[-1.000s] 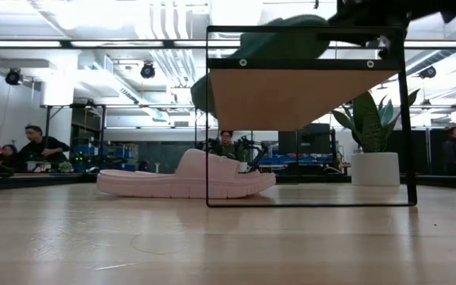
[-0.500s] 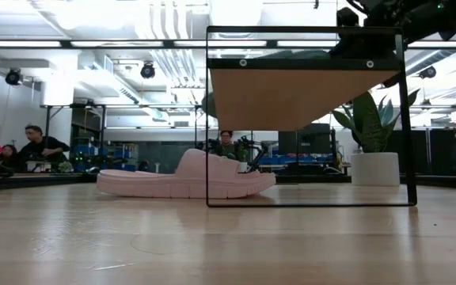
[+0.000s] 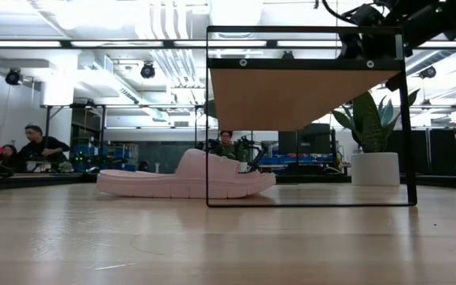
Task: Pick and place slides into the shelf
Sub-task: Put the green slide on the shelf
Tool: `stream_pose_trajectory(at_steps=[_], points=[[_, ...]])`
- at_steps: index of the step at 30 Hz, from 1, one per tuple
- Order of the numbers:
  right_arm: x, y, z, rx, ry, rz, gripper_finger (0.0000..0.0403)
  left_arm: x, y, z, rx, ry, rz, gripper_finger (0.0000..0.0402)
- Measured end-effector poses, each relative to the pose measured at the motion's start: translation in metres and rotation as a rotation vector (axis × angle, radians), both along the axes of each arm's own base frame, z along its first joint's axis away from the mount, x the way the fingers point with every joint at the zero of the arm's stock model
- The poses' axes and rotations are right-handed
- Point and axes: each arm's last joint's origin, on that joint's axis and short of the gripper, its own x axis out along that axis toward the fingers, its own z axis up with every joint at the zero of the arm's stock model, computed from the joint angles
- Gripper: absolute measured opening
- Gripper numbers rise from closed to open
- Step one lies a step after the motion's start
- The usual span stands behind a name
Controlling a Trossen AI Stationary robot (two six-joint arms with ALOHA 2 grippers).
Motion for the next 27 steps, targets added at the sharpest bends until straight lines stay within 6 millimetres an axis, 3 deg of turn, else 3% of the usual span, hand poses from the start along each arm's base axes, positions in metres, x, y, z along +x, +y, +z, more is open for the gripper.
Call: stream_pose_trajectory(at_steps=[7, 14, 21, 27], points=[[-0.002, -0.001, 0.003, 0.155, -0.018, -0.126, 0.0198, 0.000, 0.000, 0.000, -0.002, -0.004, 0.000, 0.0263], [-0.005, -0.001, 0.016, 0.358, 0.029, -0.294, 0.0205, 0.000, 0.000, 0.000, -0.002, -0.004, 0.000, 0.0263], [-0.002, -0.003, 0.036, 0.502, 0.089, -0.419, 0.0205, 0.000, 0.000, 0.000, -0.003, -0.004, -0.001, 0.0263], [-0.001, -0.002, 0.067, 0.609, 0.064, -0.468, 0.0205, 0.000, 0.000, -0.001, -0.025, 0.001, -0.004, 0.0263]])
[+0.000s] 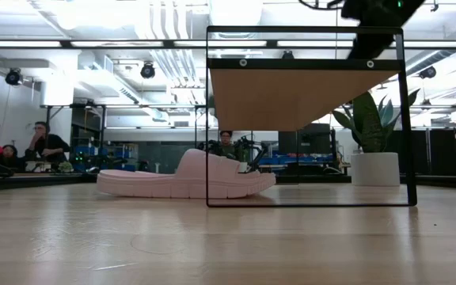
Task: Pick and place slides into the shelf
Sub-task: Put the green slide on the shelf
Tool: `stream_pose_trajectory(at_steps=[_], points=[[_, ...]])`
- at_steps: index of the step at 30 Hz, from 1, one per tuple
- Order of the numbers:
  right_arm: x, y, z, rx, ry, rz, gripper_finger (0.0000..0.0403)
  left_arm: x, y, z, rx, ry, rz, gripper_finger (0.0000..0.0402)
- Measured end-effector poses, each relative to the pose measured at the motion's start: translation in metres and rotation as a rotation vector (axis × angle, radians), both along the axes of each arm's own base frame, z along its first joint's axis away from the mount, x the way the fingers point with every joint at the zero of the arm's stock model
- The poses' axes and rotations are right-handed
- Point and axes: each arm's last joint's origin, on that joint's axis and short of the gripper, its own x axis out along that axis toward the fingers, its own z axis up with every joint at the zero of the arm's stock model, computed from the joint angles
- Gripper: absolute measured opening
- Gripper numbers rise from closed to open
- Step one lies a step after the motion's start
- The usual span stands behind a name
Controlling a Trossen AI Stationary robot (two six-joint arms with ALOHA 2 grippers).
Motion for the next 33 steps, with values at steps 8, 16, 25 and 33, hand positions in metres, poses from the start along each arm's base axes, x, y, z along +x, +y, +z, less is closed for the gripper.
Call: stream_pose_trajectory(at_steps=[8, 16, 25, 33], points=[[0.017, 0.005, 0.026, -0.133, -0.138, 0.173, 0.0205, 0.000, 0.000, 0.000, -0.024, -0.002, -0.005, 0.0263], [0.050, 0.035, -0.005, -0.086, -0.196, 0.388, 0.0183, 0.000, 0.001, -0.003, -0.050, 0.015, 0.041, 0.0263], [0.078, 0.057, -0.047, -0.119, 0.010, 0.360, 0.0121, 0.000, 0.001, -0.003, -0.073, 0.008, 0.036, 0.0263], [0.085, 0.061, -0.062, -0.116, 0.107, 0.384, 0.0048, 0.000, 0.001, -0.003, -0.074, 0.007, 0.036, 0.0263]])
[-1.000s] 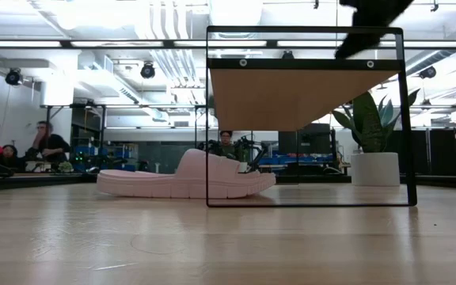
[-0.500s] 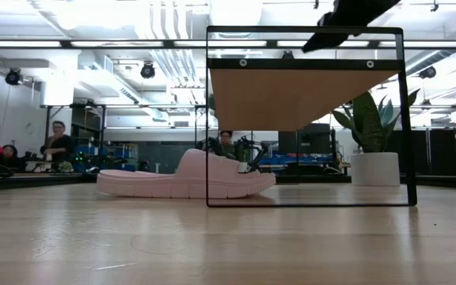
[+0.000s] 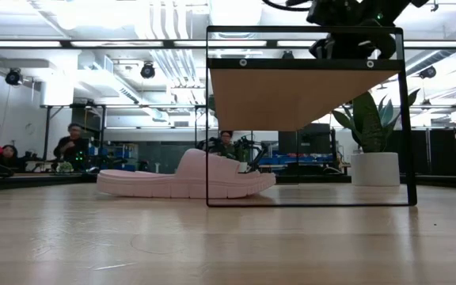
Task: Pick and place slides into the shelf
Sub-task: Put the green slide on the shelf
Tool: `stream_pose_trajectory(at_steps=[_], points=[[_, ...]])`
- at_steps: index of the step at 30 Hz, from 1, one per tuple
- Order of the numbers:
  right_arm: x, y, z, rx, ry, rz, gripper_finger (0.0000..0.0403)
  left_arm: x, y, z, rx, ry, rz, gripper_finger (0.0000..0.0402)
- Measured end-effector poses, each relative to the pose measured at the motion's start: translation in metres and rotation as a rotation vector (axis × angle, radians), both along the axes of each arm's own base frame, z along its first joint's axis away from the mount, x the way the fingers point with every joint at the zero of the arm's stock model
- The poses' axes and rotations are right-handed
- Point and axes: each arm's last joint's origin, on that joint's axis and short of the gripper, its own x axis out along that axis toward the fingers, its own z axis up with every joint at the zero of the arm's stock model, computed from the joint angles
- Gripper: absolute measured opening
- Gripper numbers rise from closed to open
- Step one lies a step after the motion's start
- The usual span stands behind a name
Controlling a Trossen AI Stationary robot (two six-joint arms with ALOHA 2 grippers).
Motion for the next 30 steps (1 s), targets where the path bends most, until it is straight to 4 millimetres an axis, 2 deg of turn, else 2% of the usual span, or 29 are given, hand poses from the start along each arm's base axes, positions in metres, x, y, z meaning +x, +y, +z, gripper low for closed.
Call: stream_pose_trajectory(at_steps=[5, 12, 30], points=[[-0.001, 0.000, 0.001, -0.015, 0.004, 0.015, 0.0012, 0.000, 0.000, 0.000, 0.000, 0.001, 0.000, 0.0263], [-0.003, -0.005, -0.007, -0.116, 0.038, -0.055, 0.0009, 0.000, 0.000, 0.000, 0.000, 0.001, -0.001, 0.0263], [-0.006, -0.020, -0.010, -0.189, 0.045, -0.169, 0.0008, 0.000, 0.000, -0.003, 0.007, 0.026, -0.001, 0.0263]])
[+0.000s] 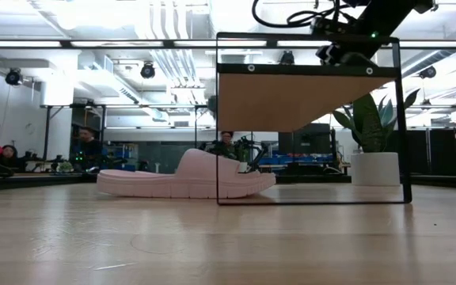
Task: Pick and place slides into the shelf
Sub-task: Put the green slide on the shelf
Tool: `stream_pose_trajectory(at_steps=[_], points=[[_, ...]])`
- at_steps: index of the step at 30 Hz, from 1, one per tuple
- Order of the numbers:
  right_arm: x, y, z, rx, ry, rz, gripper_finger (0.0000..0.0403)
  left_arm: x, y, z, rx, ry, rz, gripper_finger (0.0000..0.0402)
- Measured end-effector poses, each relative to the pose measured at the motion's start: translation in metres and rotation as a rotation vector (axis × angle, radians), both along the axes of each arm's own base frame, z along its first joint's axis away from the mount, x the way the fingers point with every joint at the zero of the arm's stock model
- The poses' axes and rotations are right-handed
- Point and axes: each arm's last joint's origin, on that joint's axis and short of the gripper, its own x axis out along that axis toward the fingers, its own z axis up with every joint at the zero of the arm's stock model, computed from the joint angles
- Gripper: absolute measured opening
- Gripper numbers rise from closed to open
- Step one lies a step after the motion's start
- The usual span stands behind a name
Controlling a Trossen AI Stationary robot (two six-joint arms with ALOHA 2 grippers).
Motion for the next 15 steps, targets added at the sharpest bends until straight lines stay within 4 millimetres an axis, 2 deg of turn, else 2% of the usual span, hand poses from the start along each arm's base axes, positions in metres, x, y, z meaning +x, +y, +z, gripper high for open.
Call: stream_pose_trajectory(at_steps=[15], points=[[0.0017, 0.0031, 0.0010, 0.076, -0.020, 0.078, 0.0009, 0.0002, 0.0000, -0.0016, 0.004, 0.016, 0.000, 0.0263]])
